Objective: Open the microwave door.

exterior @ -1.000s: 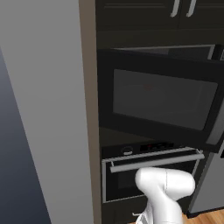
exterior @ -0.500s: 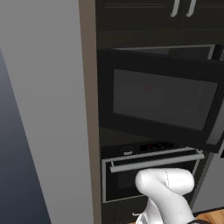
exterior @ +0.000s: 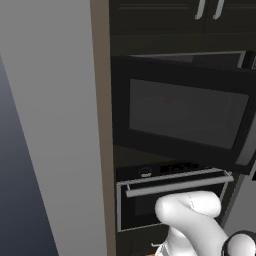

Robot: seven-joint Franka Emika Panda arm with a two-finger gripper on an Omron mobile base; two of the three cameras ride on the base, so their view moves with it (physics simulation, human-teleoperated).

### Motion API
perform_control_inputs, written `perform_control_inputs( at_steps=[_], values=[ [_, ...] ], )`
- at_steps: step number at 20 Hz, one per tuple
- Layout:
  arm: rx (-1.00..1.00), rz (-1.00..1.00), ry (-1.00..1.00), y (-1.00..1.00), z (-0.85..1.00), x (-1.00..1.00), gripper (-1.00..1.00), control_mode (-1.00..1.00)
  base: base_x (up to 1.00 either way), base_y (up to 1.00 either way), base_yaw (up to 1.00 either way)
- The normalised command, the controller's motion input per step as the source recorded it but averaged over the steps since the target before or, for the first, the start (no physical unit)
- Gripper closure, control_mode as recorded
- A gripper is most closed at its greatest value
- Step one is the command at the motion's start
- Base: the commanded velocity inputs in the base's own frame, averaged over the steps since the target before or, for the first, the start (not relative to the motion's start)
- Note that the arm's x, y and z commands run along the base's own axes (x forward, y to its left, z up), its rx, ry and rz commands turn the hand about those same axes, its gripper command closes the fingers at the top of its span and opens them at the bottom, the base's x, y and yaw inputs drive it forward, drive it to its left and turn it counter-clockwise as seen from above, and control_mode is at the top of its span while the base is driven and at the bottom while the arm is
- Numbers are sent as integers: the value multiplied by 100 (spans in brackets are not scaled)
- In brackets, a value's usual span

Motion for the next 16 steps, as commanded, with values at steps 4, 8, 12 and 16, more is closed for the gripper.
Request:
perform_control_inputs(
  at_steps=[4, 8, 12, 16],
  values=[
    [32, 0, 33, 0, -8, 26, -100, -100, 0, 0, 0],
    [30, 0, 28, -7, -25, 7, -100, -100, 0, 0, 0],
    [33, 0, 29, -14, -39, 9, -100, -100, 0, 0, 0],
    [37, 3, 35, -5, -35, 32, -100, -100, 0, 0, 0]
  ],
)
